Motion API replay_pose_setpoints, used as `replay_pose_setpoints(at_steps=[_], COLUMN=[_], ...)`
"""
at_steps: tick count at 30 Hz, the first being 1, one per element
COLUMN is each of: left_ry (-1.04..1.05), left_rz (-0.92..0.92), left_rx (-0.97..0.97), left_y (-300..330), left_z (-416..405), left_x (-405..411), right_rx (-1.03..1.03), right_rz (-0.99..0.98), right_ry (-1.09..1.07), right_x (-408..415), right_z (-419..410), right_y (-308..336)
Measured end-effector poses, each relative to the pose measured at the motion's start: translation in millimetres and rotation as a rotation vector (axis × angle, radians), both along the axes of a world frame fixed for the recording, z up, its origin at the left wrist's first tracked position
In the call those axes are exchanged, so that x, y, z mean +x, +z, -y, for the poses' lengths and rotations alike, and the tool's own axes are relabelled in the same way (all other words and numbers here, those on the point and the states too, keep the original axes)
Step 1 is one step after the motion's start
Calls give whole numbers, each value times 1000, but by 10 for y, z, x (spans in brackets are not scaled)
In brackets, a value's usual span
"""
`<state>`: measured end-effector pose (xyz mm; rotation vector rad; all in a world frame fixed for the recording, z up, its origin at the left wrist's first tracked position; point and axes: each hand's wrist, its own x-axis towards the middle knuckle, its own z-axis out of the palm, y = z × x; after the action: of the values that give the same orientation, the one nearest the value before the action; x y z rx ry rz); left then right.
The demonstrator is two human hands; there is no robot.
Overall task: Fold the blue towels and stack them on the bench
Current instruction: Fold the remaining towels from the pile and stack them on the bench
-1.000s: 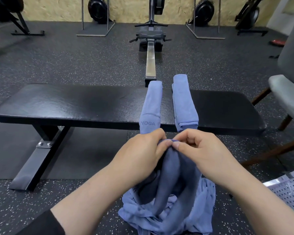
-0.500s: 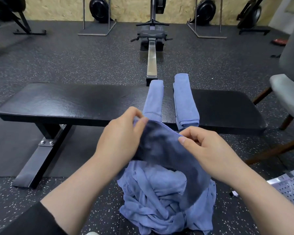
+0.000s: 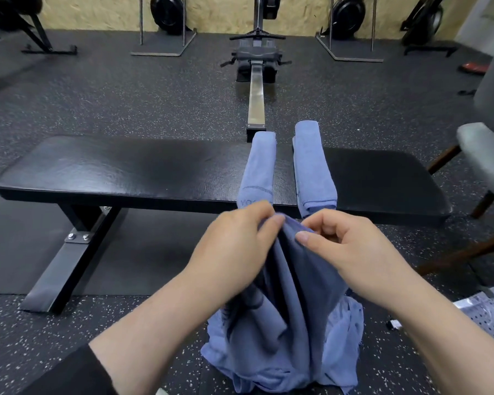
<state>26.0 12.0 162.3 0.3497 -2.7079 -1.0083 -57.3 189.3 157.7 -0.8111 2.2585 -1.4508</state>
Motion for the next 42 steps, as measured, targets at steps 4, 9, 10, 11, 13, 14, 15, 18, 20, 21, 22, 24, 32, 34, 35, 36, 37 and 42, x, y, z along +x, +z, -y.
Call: replay_pose_setpoints(at_steps=[4,9,10,11,13,14,15,18,20,21,22,24,32,34,35,36,37,42], left_ry=[223,315,305,276,168,91,6,-161,-183,-179,-163,-104,88,124,155,188,218,328], left_rz=[-79,-50,-49,-50,-28,-13,23,117,121,123,119,79,8,10,15,29,49,104], left_rx=[73,61,53,48,35,12,-25,-91,-88,-95,-103,-100,116,162,177,188,199,152], left_y=[29,41,48,59,92,95,85,11,-41,-70,-85,-81,-94,-69,-46,-23,-7,21], left_z=[217,322,311,289,213,162,106,-30,-46,-37,-26,1,223,212,210,218,236,339], left_x=[-34,-12,2,16,45,51,53,45,29,19,3,-22,-49,-41,-41,-44,-50,-71], right_rx=[83,66,69,71,73,78,88,91,78,74,71,82,79,9,-30,-59,-87,-136], right_rz=[-58,-74,-81,-94,-113,-116,-121,-125,-111,-108,-105,-82,-26,61,92,112,140,352], right_ry=[-64,-66,-70,-75,-67,-51,-27,40,54,50,41,15,-157,-191,-206,-220,-227,-151], right_x=[-34,-17,-13,-9,5,15,25,67,71,69,64,29,-31,-17,-28,-34,-41,-44], right_z=[-38,-29,-26,-24,-7,5,19,53,57,54,51,27,-106,-84,-79,-74,-75,-78], right_y=[-21,-13,-13,-15,-21,-28,-39,-41,-27,-22,-14,-5,104,95,74,57,35,-4])
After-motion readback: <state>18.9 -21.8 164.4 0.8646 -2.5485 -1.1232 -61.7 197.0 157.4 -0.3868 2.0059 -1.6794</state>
